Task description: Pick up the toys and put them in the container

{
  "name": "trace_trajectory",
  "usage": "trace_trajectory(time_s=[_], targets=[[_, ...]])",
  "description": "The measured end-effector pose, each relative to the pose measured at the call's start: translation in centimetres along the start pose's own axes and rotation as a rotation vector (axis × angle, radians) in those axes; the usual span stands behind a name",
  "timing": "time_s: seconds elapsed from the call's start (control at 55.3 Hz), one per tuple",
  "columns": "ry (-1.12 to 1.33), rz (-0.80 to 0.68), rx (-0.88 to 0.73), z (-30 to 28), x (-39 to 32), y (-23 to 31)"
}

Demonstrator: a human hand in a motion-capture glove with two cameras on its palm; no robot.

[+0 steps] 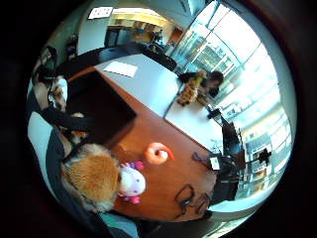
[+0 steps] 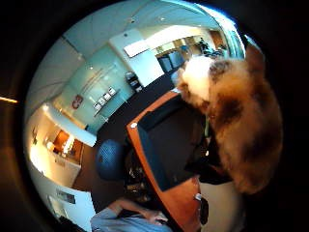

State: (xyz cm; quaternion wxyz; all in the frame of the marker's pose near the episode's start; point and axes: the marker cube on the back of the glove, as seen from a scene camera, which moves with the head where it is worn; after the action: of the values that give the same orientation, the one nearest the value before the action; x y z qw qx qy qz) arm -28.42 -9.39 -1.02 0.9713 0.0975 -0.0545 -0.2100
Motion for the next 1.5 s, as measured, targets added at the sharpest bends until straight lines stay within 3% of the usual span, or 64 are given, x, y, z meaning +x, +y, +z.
trace_trajectory(time_s=[0.145,0.253,0.362,0.651,1.085,1.501], targets=[[0.021,-0.075,-0.047,3.5,-6.1,-2.3],[0.04,-0.015,-0.192,5.8,-7.2,-2.5],[0.061,0.031,-0.337,6.7,-6.0,-2.2],[0.018,0.081,-0.346,5.1,-1.8,-0.1],[0.092,0.184,-0.478,0.8,11.8,13.9],[-0.072,0.19,-0.569,8.0,14.2,23.3]])
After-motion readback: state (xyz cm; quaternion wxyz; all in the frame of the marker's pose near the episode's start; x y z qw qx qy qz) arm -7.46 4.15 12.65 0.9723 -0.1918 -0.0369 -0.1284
